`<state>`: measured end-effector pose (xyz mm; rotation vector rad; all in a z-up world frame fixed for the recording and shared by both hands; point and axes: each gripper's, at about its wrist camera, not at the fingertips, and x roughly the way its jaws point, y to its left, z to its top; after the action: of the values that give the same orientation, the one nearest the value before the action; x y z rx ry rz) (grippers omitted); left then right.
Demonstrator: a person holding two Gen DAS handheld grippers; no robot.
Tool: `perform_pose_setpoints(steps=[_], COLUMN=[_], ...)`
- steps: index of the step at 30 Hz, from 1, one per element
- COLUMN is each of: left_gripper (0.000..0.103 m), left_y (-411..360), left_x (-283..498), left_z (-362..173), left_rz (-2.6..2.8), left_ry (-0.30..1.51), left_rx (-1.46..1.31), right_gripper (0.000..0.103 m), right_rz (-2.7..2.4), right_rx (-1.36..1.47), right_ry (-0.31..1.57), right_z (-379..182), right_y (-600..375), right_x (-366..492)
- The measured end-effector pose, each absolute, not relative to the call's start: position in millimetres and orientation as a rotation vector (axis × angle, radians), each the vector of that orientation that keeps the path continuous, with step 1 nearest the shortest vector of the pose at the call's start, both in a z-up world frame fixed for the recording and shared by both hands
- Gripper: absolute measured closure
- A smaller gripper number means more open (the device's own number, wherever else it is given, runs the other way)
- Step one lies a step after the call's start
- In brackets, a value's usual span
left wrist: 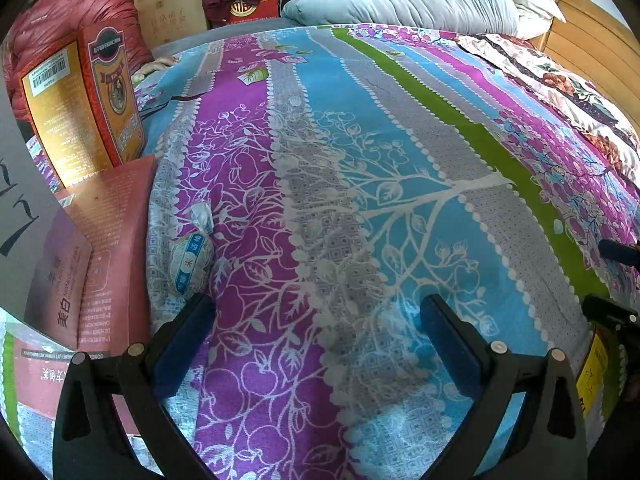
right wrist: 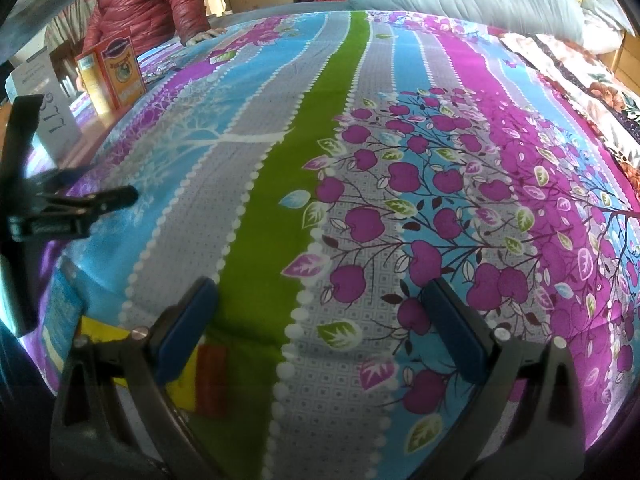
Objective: Organize snacks
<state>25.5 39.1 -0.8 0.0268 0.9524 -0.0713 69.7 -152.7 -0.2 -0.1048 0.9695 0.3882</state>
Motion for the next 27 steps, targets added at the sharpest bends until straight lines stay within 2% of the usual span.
perform_pose_setpoints(steps=[27], left_gripper=[0.0], left_y=[38], left_x=[26], left_z=[0], left_rz=[-0.072], left_ry=[0.952], left_rx=[0.027], right_gripper=[0.0], right_rz=[0.408], right_rx=[-0.053], right_ry=[0.95], right_z=[-1], right_y=[-156], right_x=[81])
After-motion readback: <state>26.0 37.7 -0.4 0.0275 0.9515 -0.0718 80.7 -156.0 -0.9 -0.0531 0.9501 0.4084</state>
